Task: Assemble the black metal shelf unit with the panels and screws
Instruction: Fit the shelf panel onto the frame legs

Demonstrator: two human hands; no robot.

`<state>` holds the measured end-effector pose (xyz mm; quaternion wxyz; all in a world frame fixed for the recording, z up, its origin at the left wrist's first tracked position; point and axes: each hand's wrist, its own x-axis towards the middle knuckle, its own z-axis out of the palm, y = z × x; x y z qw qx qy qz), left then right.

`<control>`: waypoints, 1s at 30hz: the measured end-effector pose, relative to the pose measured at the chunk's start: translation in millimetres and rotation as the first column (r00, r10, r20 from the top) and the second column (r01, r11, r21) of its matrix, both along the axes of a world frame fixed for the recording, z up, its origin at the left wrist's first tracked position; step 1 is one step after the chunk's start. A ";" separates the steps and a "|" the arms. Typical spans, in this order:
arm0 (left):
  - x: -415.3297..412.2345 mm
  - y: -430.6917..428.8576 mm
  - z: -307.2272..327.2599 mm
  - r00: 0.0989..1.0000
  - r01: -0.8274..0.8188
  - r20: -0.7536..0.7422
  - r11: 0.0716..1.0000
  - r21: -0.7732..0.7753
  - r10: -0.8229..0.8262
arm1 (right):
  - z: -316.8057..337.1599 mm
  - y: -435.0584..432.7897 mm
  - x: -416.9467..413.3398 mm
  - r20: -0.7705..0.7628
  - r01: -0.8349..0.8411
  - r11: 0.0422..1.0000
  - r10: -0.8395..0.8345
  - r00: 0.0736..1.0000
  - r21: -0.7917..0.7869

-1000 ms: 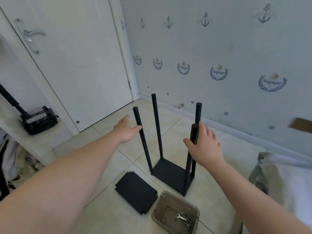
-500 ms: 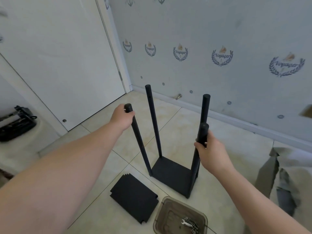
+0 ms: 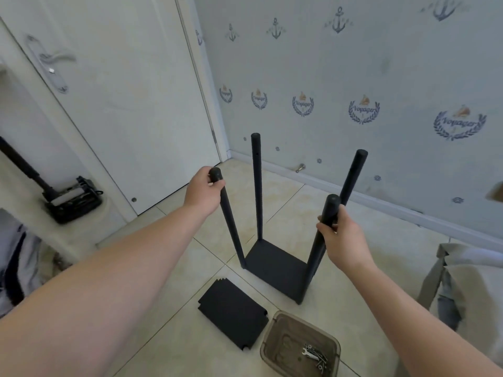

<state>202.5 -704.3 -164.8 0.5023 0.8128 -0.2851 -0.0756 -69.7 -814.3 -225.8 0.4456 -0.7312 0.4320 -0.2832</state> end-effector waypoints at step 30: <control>-140.7 606.8 24.8 0.788 -0.610 0.052 0.790 -0.066 0.613 | 57.1 443.6 87.2 0.042 -0.726 0.659 0.745 0.665 -0.198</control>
